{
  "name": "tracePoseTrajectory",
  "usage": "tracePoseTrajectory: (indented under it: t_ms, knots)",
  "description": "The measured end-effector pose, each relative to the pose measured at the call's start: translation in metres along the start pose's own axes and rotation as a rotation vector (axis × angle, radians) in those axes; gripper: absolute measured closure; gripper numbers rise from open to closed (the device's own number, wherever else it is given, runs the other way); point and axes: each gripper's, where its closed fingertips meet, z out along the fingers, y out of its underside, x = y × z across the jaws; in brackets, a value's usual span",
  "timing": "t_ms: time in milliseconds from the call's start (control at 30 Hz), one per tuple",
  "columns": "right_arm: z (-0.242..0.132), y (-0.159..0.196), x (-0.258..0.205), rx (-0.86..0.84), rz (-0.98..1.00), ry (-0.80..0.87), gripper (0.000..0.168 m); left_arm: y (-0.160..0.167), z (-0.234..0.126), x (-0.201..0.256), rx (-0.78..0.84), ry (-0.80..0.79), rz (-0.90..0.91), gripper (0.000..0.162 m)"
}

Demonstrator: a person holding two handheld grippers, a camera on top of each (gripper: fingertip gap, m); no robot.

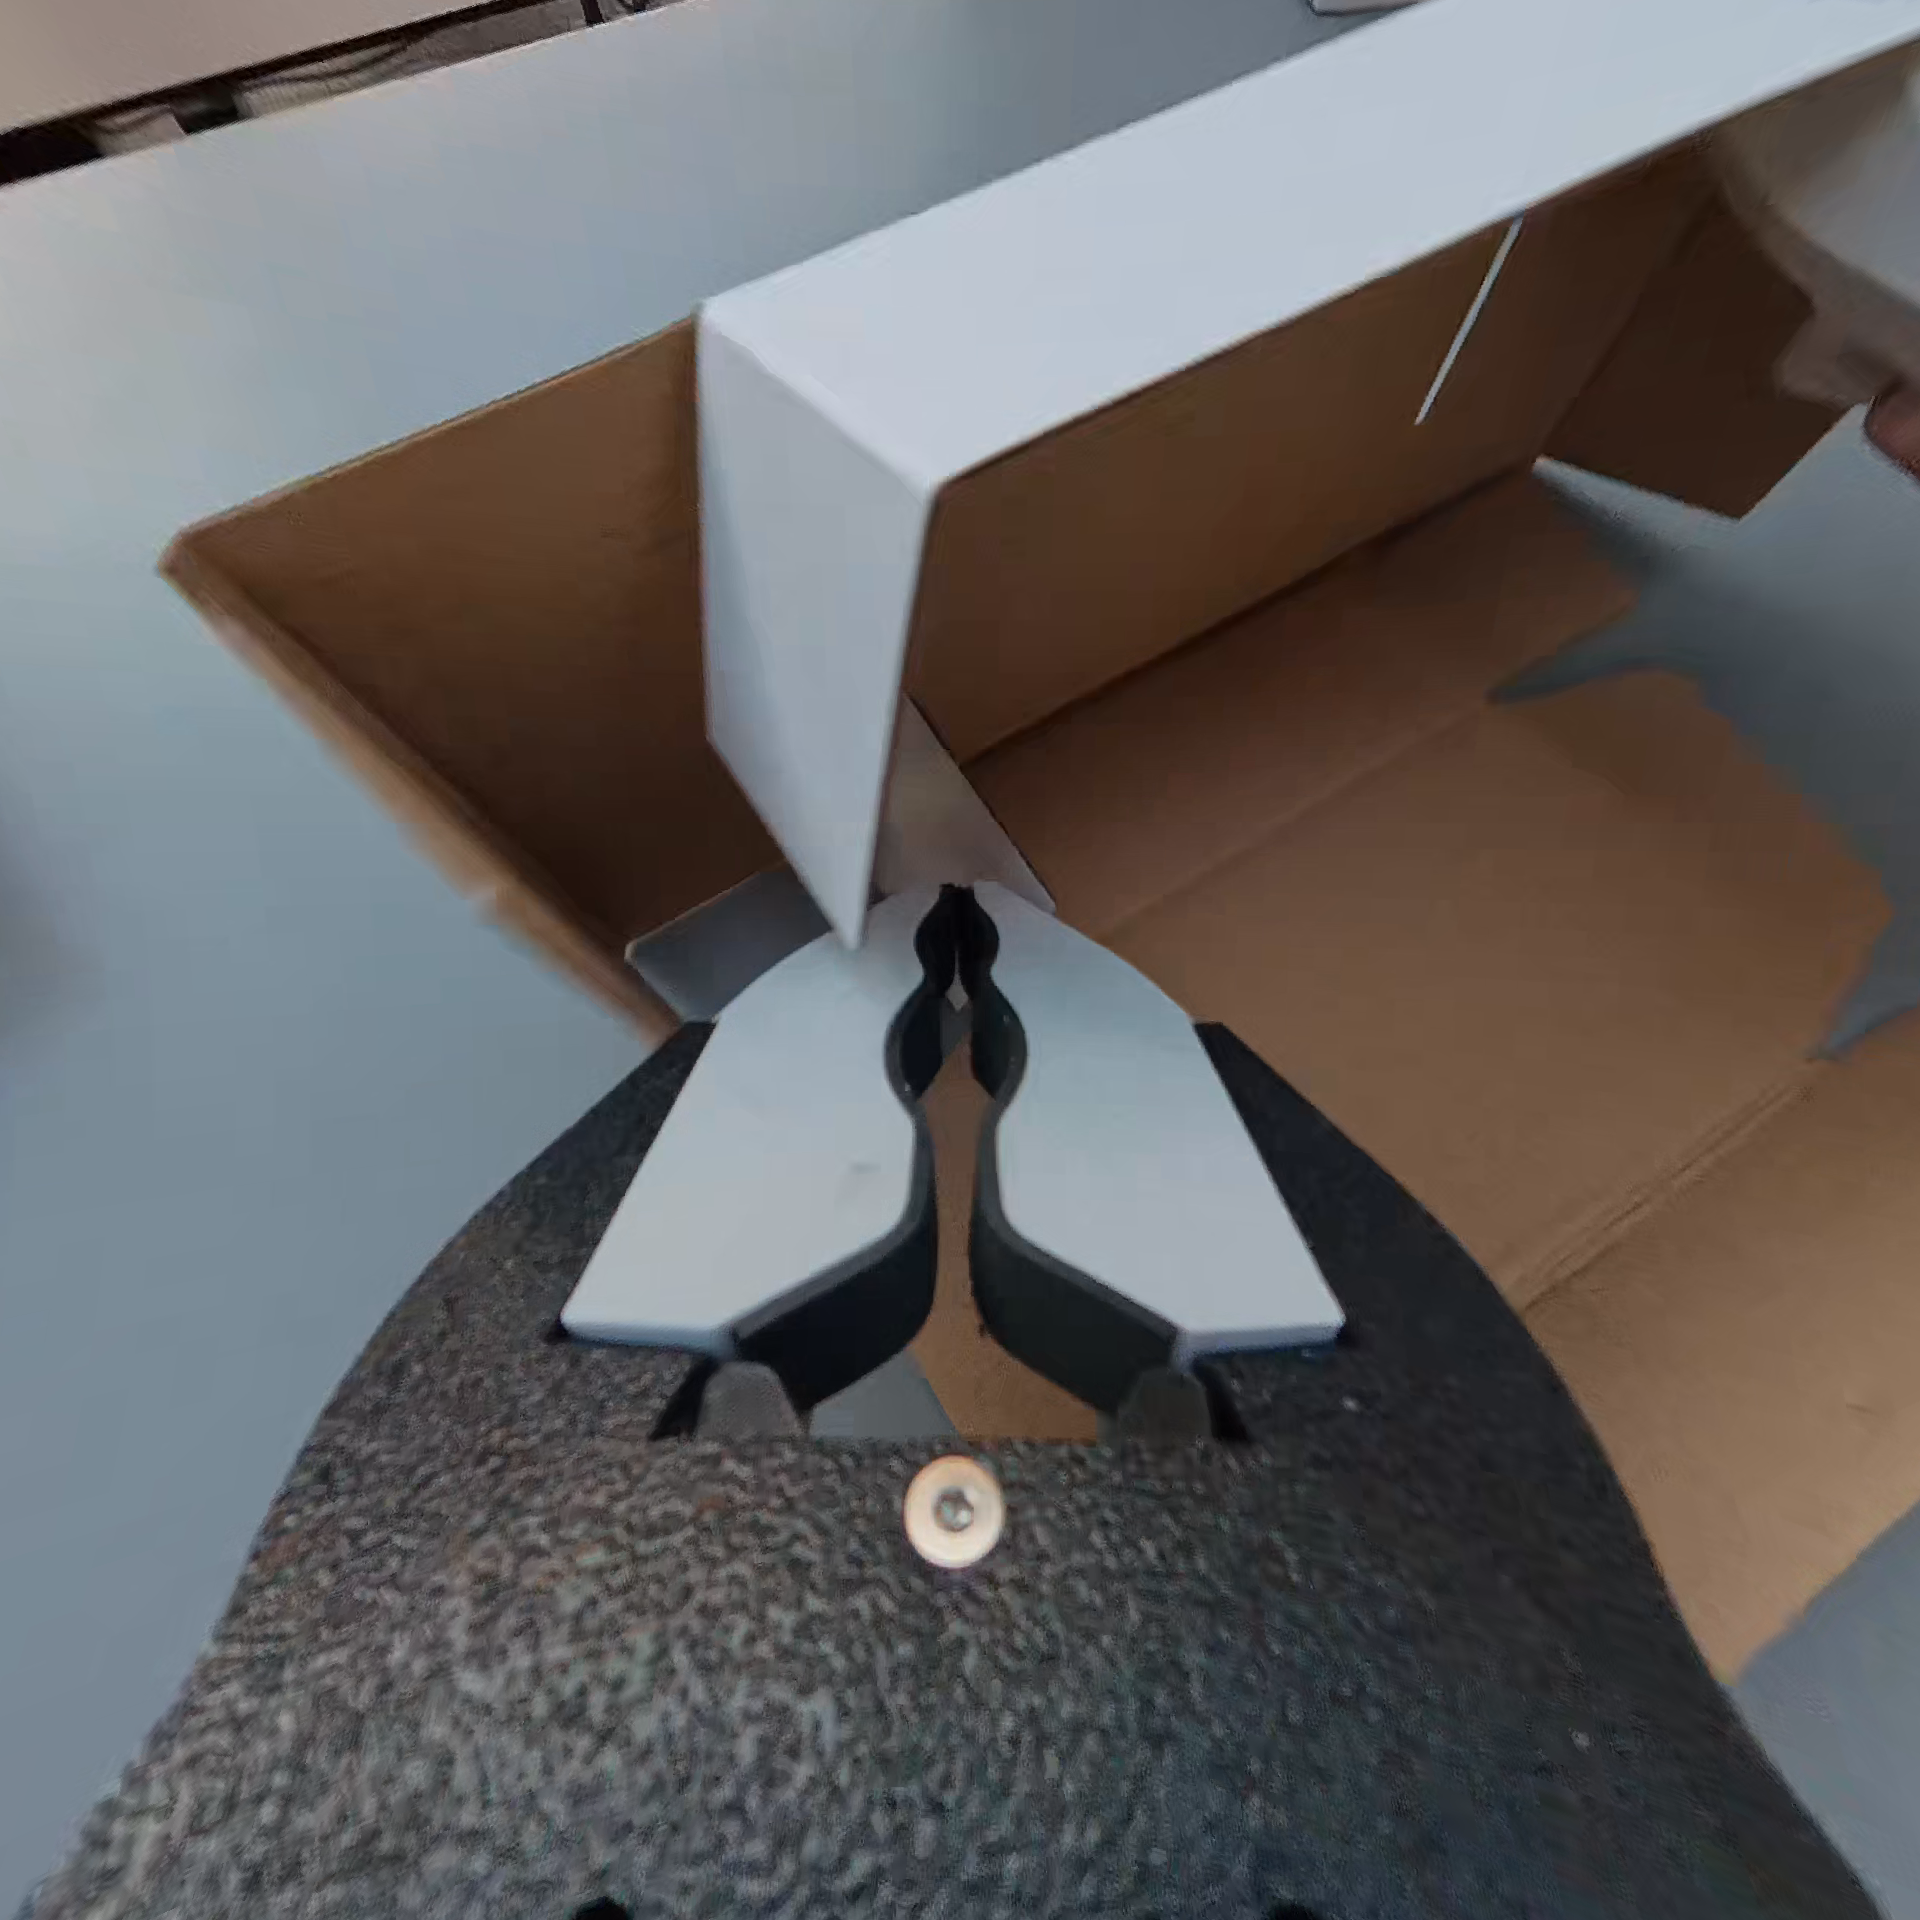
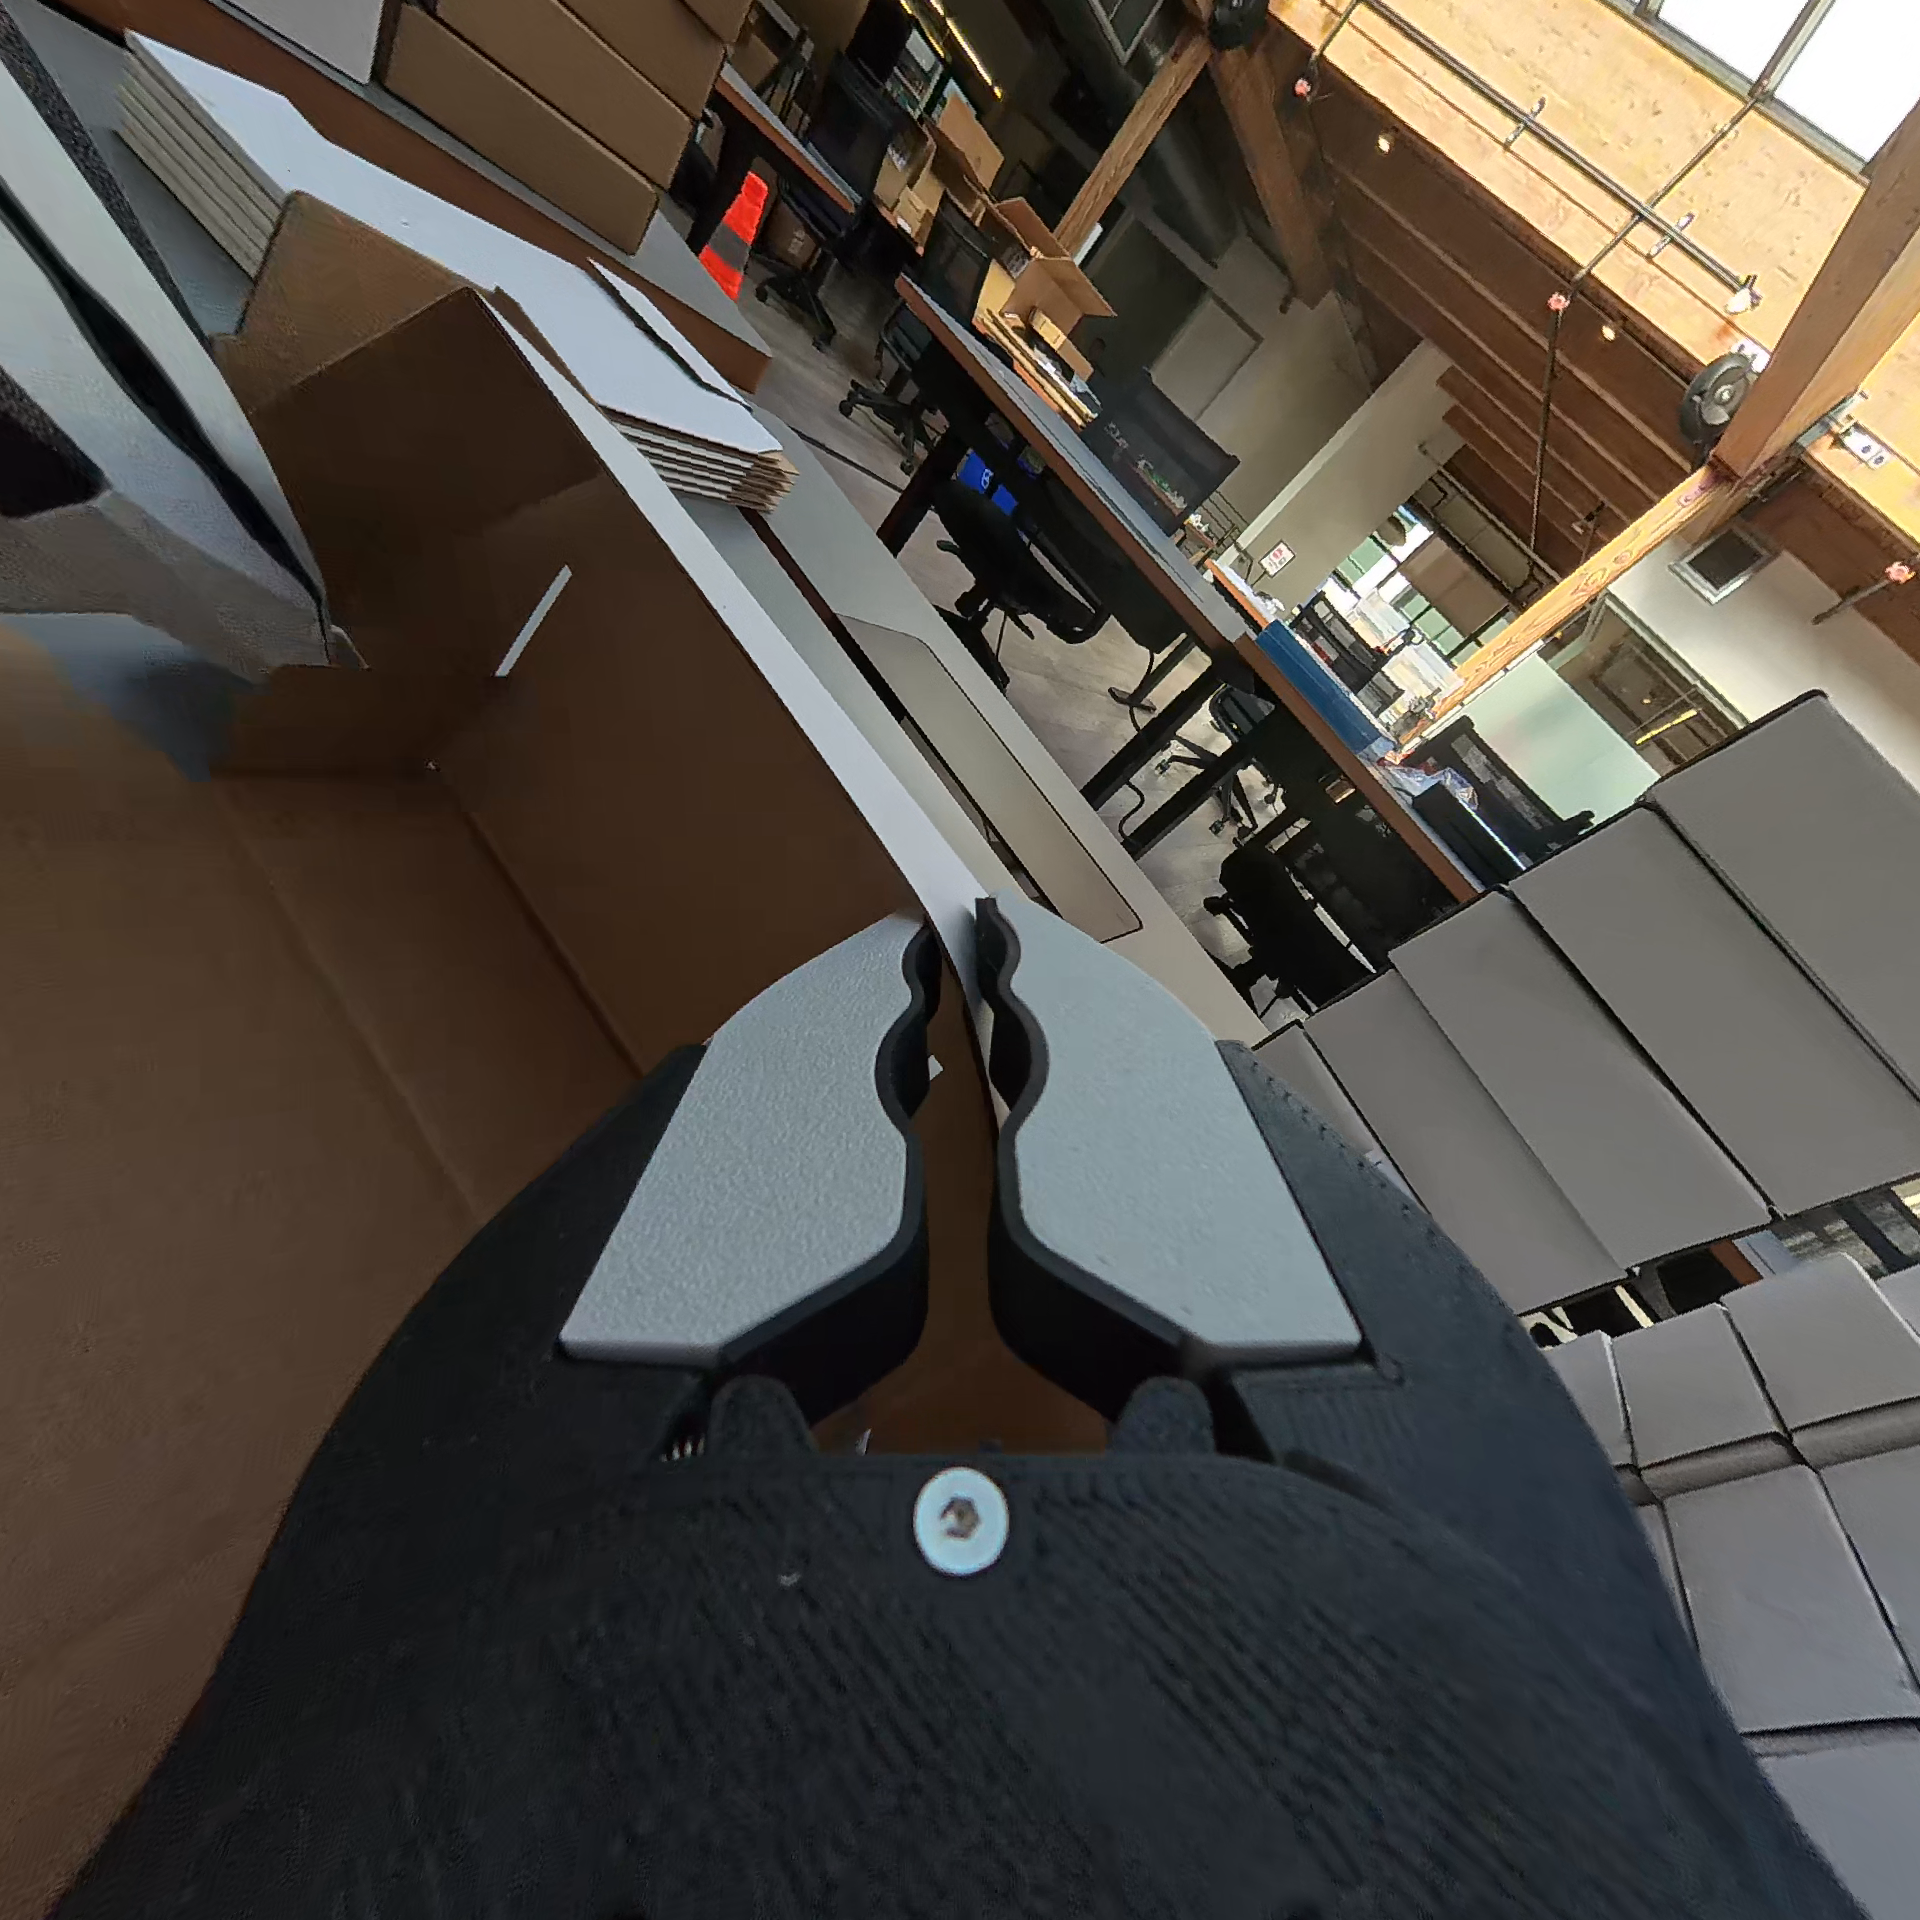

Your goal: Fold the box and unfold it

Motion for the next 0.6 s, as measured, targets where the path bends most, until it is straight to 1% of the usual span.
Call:
tracePoseTrajectory:
  t_ms: [33, 100, 233, 267, 333, 400, 467, 533, 600]
  knots:
    - [0.000, 0.000, 0.000, -0.004, -0.025, 0.005, 0.162, 0.001, 0.004, 0.004, -0.002, -0.031, 0.074, 0.162]
    - [-0.001, 0.001, 0.000, -0.020, -0.103, 0.025, 0.163, 0.003, 0.012, 0.010, -0.019, -0.083, 0.212, 0.162]
    - [-0.001, 0.002, 0.001, -0.052, -0.245, 0.062, 0.164, 0.013, 0.027, 0.016, -0.154, -0.183, 0.443, 0.162]
    - [-0.001, 0.003, 0.001, -0.058, -0.285, 0.070, 0.164, 0.012, 0.027, 0.016, -0.172, -0.201, 0.482, 0.162]
    - [-0.002, 0.003, 0.001, -0.065, -0.350, 0.091, 0.165, 0.010, 0.025, 0.016, -0.161, -0.211, 0.489, 0.162]
    - [-0.002, 0.003, 0.001, -0.070, -0.419, 0.109, 0.165, 0.001, 0.014, 0.012, -0.098, -0.212, 0.462, 0.162]
    - [-0.002, 0.004, 0.001, -0.068, -0.479, 0.125, 0.165, -0.015, -0.009, 0.009, 0.011, -0.181, 0.429, 0.162]
    - [-0.001, 0.005, 0.001, -0.063, -0.532, 0.141, 0.166, -0.036, -0.039, 0.006, 0.161, -0.105, 0.344, 0.162]
    - [0.001, 0.006, 0.001, -0.062, -0.570, 0.154, 0.166, -0.062, -0.074, -0.012, 0.335, -0.079, 0.222, 0.162]
